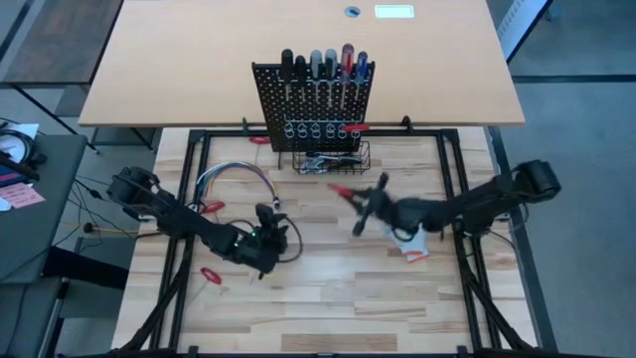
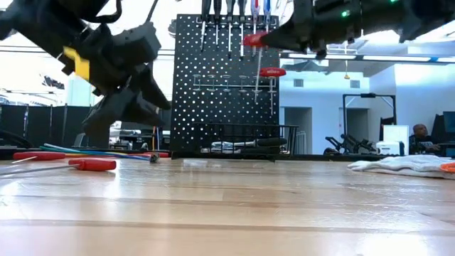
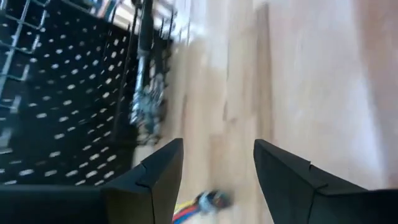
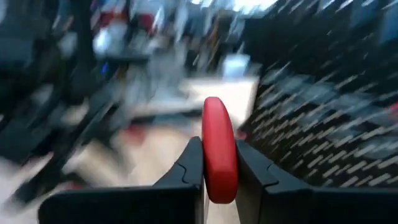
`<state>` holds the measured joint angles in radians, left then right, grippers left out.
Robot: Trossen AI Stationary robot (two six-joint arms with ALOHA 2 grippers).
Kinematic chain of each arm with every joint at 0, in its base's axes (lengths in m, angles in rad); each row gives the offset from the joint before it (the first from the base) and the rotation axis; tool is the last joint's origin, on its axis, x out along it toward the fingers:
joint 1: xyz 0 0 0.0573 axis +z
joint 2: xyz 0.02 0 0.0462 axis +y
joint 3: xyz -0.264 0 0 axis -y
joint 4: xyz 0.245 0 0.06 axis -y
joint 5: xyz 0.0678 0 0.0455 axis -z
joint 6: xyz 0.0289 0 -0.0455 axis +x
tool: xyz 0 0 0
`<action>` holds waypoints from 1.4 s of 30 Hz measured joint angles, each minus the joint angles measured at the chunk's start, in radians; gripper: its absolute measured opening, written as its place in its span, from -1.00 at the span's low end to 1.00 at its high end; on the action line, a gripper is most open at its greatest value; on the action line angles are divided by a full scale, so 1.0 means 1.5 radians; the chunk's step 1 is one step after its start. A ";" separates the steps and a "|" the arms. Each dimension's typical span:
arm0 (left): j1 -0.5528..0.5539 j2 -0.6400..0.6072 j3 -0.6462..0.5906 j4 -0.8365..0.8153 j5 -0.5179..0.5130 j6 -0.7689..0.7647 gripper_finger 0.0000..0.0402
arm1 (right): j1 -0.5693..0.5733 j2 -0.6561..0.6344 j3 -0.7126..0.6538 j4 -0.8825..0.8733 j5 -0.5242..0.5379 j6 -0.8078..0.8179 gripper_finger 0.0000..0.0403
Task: Hang tools onto peg board
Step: Hang the red hex key onto the black pegboard
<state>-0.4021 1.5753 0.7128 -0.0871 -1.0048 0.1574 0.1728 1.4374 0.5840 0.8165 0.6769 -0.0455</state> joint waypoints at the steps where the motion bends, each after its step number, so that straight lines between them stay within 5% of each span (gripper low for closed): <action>1: 0.003 -0.013 -0.020 0.044 0.016 0.007 -0.06 | -0.013 -0.016 -0.017 0.044 -0.001 -0.023 -0.77; 8: 0.009 -0.031 -0.106 0.279 0.098 0.090 -0.06 | -0.128 -0.024 -0.020 0.222 -0.103 -0.183 -0.77; 15: 0.010 -0.031 -0.109 0.278 0.097 0.091 -0.06 | -0.215 -0.006 0.065 0.212 -0.104 -0.270 -0.77; 22: 0.010 -0.031 -0.109 0.272 0.097 0.073 -0.06 | -0.263 -0.007 0.137 0.072 -0.104 -0.260 -0.77; 42: 0.010 -0.031 -0.109 0.261 0.098 0.062 -0.06 | -0.266 -0.008 0.148 0.041 -0.086 -0.275 -0.77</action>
<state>-0.3870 1.5295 0.5499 0.3037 -0.8583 0.2501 -0.2269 1.4261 0.8059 0.8782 0.5476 -0.4575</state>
